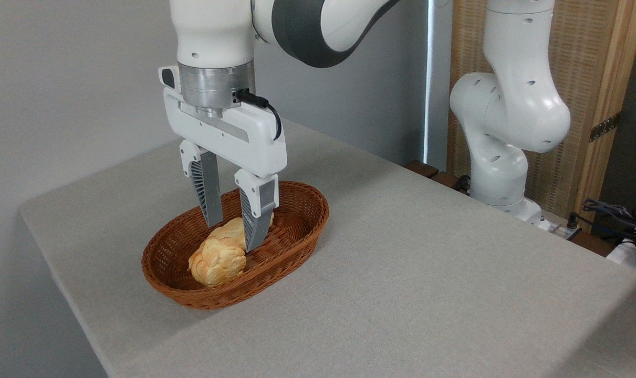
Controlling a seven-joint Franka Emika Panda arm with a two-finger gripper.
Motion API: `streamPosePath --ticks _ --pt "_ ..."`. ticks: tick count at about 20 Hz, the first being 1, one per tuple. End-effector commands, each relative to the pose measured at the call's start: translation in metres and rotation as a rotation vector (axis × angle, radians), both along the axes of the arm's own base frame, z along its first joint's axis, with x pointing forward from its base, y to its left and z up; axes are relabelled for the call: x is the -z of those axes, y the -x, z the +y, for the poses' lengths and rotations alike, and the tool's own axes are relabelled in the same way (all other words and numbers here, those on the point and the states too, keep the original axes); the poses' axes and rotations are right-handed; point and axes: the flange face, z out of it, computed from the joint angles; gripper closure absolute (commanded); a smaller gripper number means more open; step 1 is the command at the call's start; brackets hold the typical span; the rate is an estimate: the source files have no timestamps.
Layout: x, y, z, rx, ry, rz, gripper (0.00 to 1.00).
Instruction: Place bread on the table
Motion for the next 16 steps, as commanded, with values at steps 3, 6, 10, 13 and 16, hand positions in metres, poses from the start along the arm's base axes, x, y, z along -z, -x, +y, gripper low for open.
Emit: streamPosePath --ticks 3,6,10,13,16 --pt "-0.005 -0.001 -0.008 0.017 -0.005 -0.031 0.00" --pt "-0.003 -0.001 -0.011 0.026 -0.010 -0.027 0.00" --pt "-0.003 0.000 -0.017 0.033 -0.011 -0.024 0.00" --pt "-0.003 -0.001 -0.016 0.040 -0.033 -0.030 0.00" --pt "-0.003 -0.002 -0.014 0.044 -0.048 -0.032 0.00"
